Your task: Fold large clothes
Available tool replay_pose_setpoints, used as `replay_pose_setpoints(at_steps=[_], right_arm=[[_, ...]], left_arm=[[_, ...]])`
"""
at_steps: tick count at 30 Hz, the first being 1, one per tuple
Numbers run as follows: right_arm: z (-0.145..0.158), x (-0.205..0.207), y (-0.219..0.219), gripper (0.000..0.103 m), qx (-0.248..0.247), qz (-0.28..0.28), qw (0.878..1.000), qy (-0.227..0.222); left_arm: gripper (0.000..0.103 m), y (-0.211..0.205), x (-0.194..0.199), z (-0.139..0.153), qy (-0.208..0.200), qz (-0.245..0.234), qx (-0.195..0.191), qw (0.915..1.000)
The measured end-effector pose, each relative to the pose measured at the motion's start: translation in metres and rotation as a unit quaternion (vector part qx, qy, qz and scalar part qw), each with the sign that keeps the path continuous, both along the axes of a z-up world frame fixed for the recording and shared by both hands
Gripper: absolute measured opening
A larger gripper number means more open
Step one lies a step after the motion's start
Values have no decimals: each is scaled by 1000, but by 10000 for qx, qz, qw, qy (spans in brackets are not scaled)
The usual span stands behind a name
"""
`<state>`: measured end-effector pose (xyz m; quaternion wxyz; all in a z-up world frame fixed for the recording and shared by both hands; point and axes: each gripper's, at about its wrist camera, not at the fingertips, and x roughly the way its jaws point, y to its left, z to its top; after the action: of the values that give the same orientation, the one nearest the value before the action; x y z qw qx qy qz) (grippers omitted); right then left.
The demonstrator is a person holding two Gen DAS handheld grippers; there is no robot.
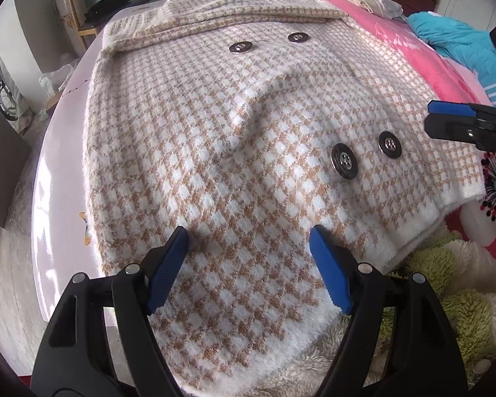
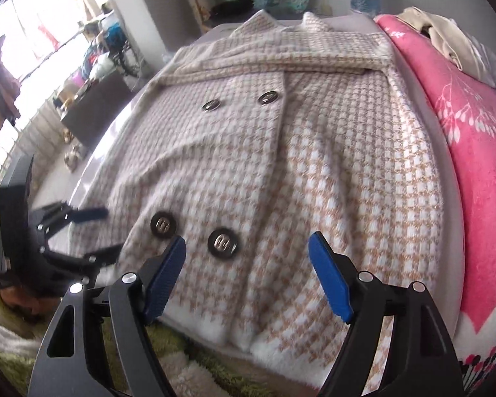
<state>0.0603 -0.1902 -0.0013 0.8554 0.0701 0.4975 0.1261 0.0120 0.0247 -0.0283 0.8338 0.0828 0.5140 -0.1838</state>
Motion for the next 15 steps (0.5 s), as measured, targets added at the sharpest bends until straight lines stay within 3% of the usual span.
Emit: replay_pose_setpoints(at_steps=[7,15], right_arm=[[-9,2,-8,75,-25,-238,9997,81],[-22,4,-13,75,87,-343,9991,233]], left_arm=[[72,34,-4,18,-167,499,-371,9979],[72,90,-17,16,147,1277,-703,9892]])
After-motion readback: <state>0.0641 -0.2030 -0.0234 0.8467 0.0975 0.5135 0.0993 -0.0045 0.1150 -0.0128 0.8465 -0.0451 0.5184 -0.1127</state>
